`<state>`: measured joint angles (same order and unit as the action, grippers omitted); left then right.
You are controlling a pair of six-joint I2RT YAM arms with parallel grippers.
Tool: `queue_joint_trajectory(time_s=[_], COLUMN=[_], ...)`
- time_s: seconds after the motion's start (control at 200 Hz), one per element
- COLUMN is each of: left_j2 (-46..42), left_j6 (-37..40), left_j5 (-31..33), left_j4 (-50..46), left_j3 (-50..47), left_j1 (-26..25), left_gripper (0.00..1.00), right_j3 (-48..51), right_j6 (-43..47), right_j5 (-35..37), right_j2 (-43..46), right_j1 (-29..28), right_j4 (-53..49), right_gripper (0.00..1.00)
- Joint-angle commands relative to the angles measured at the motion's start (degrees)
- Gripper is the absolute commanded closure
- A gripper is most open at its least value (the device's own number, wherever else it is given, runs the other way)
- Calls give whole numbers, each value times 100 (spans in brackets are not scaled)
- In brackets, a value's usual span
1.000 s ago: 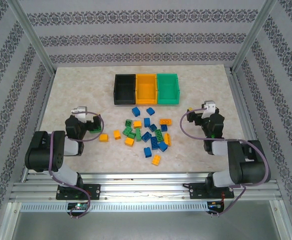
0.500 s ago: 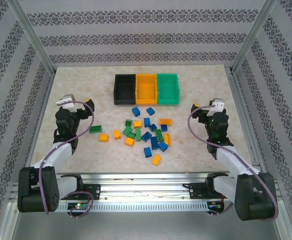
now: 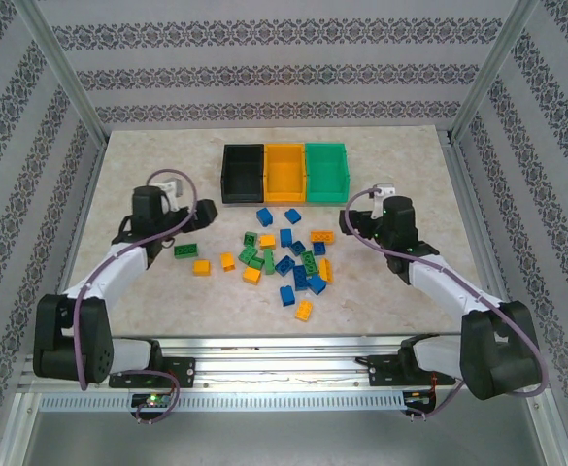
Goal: Sort the legos into containers by color
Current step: Pick up the lego from the center of the table.
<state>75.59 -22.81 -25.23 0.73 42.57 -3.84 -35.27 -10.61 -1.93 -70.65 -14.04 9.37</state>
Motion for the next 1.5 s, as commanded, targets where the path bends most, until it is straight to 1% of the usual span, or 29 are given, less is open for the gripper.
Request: queue_joint_trajectory(time_s=[0.0,0.075,0.135,0.275,0.445,0.47,0.685,0.754,0.824,0.869,0.924,1.029,1.064,1.094,1.154,1.254,1.424,1.494], left_j2=[302,618,853,1340,2151,2276,2993,3224,3464,3636,3854,4288,4394,4449,4440,4527,4983,5173], left_j6=[401,536,541,587,536,534,432,427,379,330,256,134,111,95,69,-10,-110,-102], left_j5=[-155,-288,-383,-277,58,86,595,848,1139,1179,1251,1722,1897,2041,2214,2221,1841,1826], left_j4=[-1126,-1398,-1509,-1595,-2129,-2236,-3058,-3396,-3706,-3846,-4027,-4654,-4854,-4952,-4875,-4788,-4756,-4889], left_j3=[563,901,1143,1660,2498,2631,3564,3878,4194,4398,4689,5299,5469,5546,5498,5503,5888,6125], left_j1=[-746,-1114,-1348,-1918,-2376,-2418,-2818,-2943,-3040,-3092,-3160,-3280,-3307,-3316,-3325,-3325,-3326,-3334], left_gripper=[1,0,0,0,14,15,20,26,27,29,29,28,30,32,32,32,33,35], right_j3=[-352,-334,-261,20,467,497,653,644,651,648,599,590,616,626,603,582,565,593], right_j6=[-167,-381,-481,-623,-760,-800,-1034,-1081,-1100,-1101,-1087,-1099,-1109,-1114,-1110,-1106,-1097,-1105], right_j5=[289,218,342,693,1362,1410,1330,1257,1188,1178,1183,1143,1143,1143,1139,1097,1104,1059], right_j2=[-97,-154,-173,-86,461,536,732,690,605,512,414,356,350,335,294,280,251,303], right_j1=[-316,-480,-590,-613,-576,-553,-382,-356,-354,-361,-340,-327,-327,-327,-322,-323,-313,-318], right_j4=[-439,-408,-344,-163,-4,-20,3,16,80,122,77,94,141,153,126,139,87,126], right_gripper=[2,2,2,2,2,2,2,2,2,2,2,2,2,2,2,2,2,2])
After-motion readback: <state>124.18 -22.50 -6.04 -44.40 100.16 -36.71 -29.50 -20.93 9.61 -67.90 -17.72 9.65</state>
